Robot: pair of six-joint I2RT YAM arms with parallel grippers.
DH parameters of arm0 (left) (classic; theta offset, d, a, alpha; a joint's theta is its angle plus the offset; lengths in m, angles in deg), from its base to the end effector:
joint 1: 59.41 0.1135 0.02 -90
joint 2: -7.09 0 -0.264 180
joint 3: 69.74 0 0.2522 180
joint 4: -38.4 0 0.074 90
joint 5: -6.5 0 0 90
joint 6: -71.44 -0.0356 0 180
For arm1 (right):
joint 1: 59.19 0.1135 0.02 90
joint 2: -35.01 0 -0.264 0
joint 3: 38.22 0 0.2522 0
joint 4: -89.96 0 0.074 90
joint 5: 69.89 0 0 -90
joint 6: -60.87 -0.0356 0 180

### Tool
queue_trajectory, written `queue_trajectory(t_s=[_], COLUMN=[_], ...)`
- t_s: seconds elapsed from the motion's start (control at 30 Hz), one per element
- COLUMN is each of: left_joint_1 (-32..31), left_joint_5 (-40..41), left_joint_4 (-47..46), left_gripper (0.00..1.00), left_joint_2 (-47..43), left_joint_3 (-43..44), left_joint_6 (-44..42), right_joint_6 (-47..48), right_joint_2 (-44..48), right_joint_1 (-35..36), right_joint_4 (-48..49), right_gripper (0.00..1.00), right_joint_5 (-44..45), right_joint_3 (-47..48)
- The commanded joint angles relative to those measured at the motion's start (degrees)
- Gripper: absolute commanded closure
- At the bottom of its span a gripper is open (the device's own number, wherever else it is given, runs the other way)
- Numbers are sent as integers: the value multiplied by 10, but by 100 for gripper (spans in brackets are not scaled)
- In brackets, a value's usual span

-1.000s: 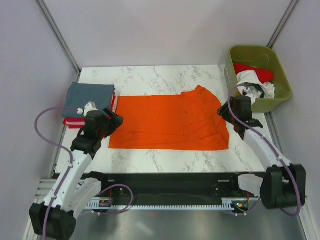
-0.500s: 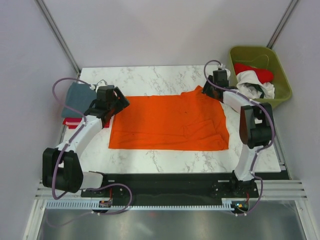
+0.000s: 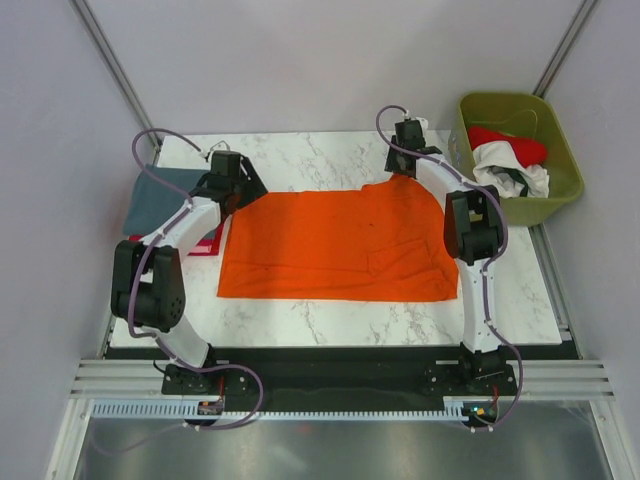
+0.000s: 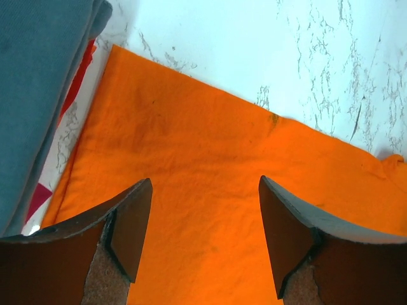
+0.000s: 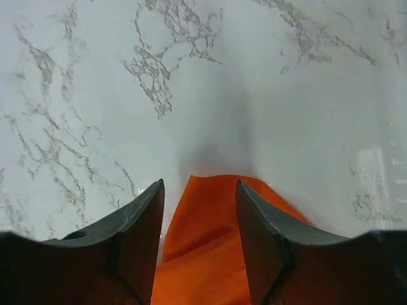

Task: Fold and stack the t-shirts
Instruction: Fold the tshirt

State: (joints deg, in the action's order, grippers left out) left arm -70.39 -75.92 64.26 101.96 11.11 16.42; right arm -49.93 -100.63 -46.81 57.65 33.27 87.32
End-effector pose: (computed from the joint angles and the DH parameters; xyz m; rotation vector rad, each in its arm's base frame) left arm 0.3651 -0.0660 0.2454 -0.5416 2.2091 -0.2764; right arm 0.5265 0.1073 0.1806 0.2836 2.2699 0.0351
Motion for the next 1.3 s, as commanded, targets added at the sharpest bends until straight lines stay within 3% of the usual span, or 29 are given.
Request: queue_trajectory(t_s=[0.0,0.2,0.27,0.33,0.7,1.27], left_joint_1=[0,0,0,0,0,3], left_joint_5=[16,15,17,20,38,146], left_joint_4=[-10,12,13,16,44,118], left_gripper=[25,27,28,28,34,39], left_joint_2=[17,52,62,72,192,354], left_joint_3=[41,77,88,95,221,410], left_joint_6=[-37,-43,-44,-43,-40,7], right_joint_6=[37,52,46,45,45,36], right_joint_2=[-27,-54,-57,-60,-83,-64], right_joint_1=[11,14,14,12,-9,-38], right_joint_4=[-37,-57,-58,-58,-60,-45], right_gripper=[44,51,79,93,100,100], right_joint_5=[41,74,91,100,116,114], right_joint_3=[45,68,69,76,164,150])
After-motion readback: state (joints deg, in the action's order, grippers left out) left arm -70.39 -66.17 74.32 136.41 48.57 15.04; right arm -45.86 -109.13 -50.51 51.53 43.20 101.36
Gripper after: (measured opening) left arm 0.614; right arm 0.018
